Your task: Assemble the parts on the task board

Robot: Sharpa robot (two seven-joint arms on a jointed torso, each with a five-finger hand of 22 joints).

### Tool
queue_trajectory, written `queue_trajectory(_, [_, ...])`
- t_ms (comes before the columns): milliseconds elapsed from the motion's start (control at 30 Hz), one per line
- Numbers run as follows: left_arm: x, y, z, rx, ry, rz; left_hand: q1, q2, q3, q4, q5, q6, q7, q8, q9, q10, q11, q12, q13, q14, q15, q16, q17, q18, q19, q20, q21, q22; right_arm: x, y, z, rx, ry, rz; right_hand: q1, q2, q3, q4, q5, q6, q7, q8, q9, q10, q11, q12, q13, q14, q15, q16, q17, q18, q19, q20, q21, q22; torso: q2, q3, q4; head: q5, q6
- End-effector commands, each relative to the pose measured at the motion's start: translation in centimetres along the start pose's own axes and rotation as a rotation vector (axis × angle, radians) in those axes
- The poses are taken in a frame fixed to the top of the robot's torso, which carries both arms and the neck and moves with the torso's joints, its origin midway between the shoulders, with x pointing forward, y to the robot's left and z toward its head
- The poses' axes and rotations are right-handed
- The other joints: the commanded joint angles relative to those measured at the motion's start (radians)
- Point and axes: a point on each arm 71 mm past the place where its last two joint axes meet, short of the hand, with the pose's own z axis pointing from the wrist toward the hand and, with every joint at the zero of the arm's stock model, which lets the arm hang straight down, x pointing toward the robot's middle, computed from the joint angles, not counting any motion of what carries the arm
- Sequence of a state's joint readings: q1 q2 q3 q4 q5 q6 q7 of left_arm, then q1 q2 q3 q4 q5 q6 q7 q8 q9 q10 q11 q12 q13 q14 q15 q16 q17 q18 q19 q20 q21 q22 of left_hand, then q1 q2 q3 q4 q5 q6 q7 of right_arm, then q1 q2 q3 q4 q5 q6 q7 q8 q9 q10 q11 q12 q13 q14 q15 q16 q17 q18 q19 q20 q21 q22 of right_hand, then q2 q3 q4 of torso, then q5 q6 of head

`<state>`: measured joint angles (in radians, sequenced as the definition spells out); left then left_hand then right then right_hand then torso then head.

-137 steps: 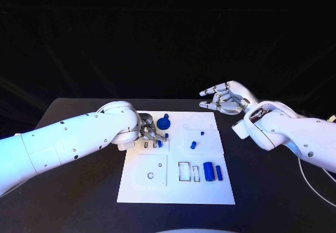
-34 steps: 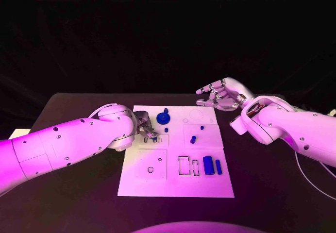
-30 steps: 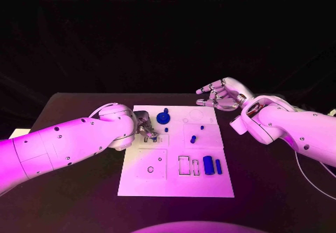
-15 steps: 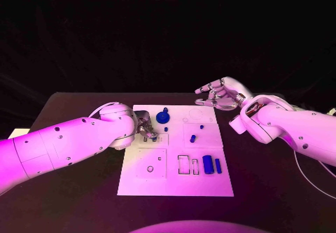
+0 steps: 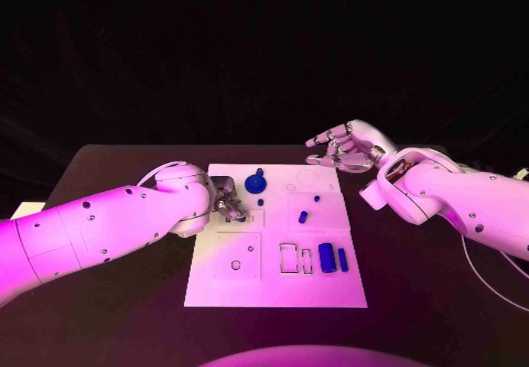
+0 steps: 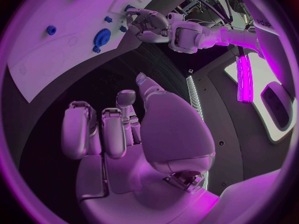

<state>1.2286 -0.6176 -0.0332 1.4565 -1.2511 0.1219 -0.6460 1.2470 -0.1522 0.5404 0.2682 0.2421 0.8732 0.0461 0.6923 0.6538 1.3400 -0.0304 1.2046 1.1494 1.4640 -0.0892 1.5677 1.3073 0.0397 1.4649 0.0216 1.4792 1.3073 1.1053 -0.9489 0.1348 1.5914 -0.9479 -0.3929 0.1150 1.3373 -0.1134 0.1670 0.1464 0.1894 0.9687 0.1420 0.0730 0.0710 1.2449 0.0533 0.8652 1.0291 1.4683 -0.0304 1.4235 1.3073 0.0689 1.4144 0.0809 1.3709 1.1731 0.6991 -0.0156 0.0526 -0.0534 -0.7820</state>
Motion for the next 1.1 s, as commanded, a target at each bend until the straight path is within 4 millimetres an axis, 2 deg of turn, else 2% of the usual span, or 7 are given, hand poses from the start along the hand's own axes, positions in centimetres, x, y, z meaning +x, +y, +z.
queue_trajectory(33, [0.72, 0.17, 0.08, -0.011, 0.043, 0.031, -0.001, 0.008, 0.141, -0.145, -0.003, 0.001, -0.005, 0.003, -0.001, 0.003, -0.001, 0.003, 0.0, 0.107, 0.0, 0.003, 0.264, -0.003, 0.036, 0.0, -0.002, 0.1, 0.18, 0.04, 0.0, -0.007, 0.018, -0.003, 0.003, 0.004, -0.006, -0.002, 0.005, 0.008, 0.002, 0.003, 0.001, -0.004, 0.0, -0.003, -0.001, 0.056, 0.006, -0.005, 0.059, 0.01, -0.006, -0.002, -0.005, -0.001, -0.001, 0.0004, 0.001, 0.001, -0.001])
queue_trajectory(300, [0.7, 0.31, 0.16, -0.015, 0.044, 0.021, -0.01, 0.005, 0.136, -0.147, -0.006, 0.004, -0.006, 0.005, 0.001, 0.006, -0.001, 0.006, 0.003, 0.107, 0.0, 0.003, 0.264, -0.003, 0.038, 0.0, -0.001, 0.103, 0.17, 0.02, -0.02, -0.007, 0.018, -0.003, 0.003, 0.004, -0.006, -0.002, 0.005, 0.008, 0.002, 0.003, 0.001, -0.004, 0.0, -0.003, -0.001, 0.056, 0.006, -0.005, 0.059, 0.01, -0.006, -0.002, -0.005, -0.001, 0.0, 0.0004, 0.0008, 0.005, -0.001])
queue_trajectory(600, [0.68, -0.04, 0.39, -0.011, 0.047, 0.0, -0.126, 0.0, 0.031, -0.09, -0.014, 0.035, -0.016, 0.005, 0.003, 0.015, -0.007, 0.02, 0.015, 0.107, -0.005, 0.003, 0.264, -0.006, 0.045, -0.004, 0.006, 0.117, 0.19, 0.03, -0.02, -0.006, 0.019, -0.003, 0.003, 0.004, -0.006, -0.002, 0.005, 0.008, 0.002, 0.003, 0.001, -0.004, 0.0, -0.003, -0.001, 0.056, 0.006, -0.005, 0.059, 0.01, -0.006, -0.002, -0.005, -0.001, 0.0, 0.0014, -0.0011, 0.008, 0.001])
queue_trajectory(1100, [0.57, -0.25, 0.87, -0.017, 0.062, 0.001, -0.177, 0.014, -0.055, -0.059, -0.01, 0.06, -0.023, -0.006, -0.001, 0.029, -0.014, 0.042, 0.039, 0.107, -0.011, 0.003, 0.264, -0.01, 0.052, -0.01, 0.013, 0.132, 0.22, 0.02, -0.02, -0.003, 0.022, -0.002, 0.001, 0.006, -0.008, 0.0, 0.005, 0.009, 0.001, 0.004, 0.001, -0.005, 0.0, -0.006, -0.003, 0.055, 0.006, -0.007, 0.057, 0.01, -0.007, -0.002, -0.006, -0.002, 0.001, 0.0013, -0.0004, 0.006, -0.002])
